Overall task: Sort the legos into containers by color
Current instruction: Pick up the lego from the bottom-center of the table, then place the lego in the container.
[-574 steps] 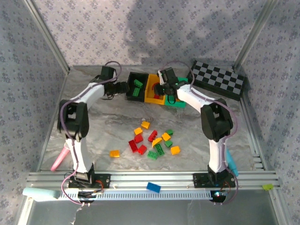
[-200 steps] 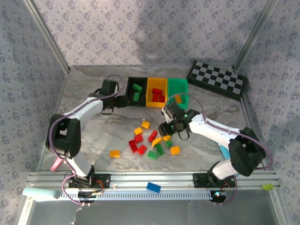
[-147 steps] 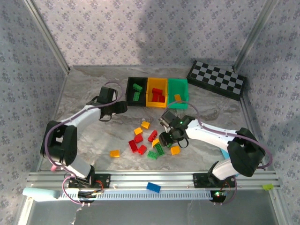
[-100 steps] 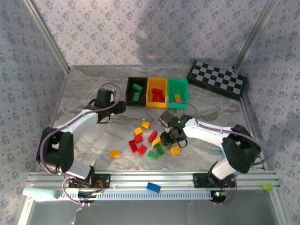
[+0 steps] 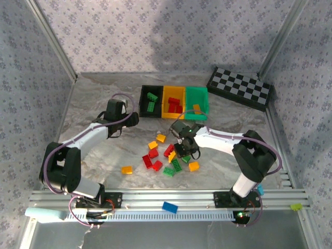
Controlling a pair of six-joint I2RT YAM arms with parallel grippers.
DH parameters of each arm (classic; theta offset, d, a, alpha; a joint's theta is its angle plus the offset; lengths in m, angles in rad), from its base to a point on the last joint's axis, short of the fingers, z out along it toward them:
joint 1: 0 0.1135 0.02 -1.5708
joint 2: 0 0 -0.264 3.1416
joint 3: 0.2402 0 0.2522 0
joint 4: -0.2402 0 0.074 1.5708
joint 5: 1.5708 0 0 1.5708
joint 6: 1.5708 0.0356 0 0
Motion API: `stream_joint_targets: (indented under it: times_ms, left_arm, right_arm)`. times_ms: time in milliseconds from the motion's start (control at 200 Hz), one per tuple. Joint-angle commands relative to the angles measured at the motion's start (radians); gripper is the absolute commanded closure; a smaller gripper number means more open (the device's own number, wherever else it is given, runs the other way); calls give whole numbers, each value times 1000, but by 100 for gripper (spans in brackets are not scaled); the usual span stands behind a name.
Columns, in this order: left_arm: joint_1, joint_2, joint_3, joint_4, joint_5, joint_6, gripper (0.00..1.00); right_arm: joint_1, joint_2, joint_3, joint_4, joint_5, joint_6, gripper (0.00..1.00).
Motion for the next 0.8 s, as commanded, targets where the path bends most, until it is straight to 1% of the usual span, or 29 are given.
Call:
stream_joint_targets:
  times_ms: [0,195,290,385,505,560,640,795]
  left_arm:
    - [3,-34,-14,19,8,14,29]
    - [3,-27,-14,16,11,12,29]
    - [2,-32,-18,16,9,9,28]
    - [2,-39,-29,23,19,2,28]
    - [2,-42,-34,19,25,0,29]
    - [2,-49,-33,13,30,-1,29]
    - [-1,-61,-36,12,45,1,29]
    - [-13,-74,-39,16,64,4,29]
  right_arm:
    - [-4,-17,29,-27,17,-8,66]
    - [-22,-123,89,-64,12,-34,67]
    - [-73,-152,138,-60,8,-48,67]
    - [-171,-151,164,-3,20,-63,67]
    - [-292,-86,184,102,60,-47,67]
    - [-332,-41,232,137,91,-51,67]
    - [-369,35,273,191,123,-71,67]
    - [-409,177,409,195,156,-104,67]
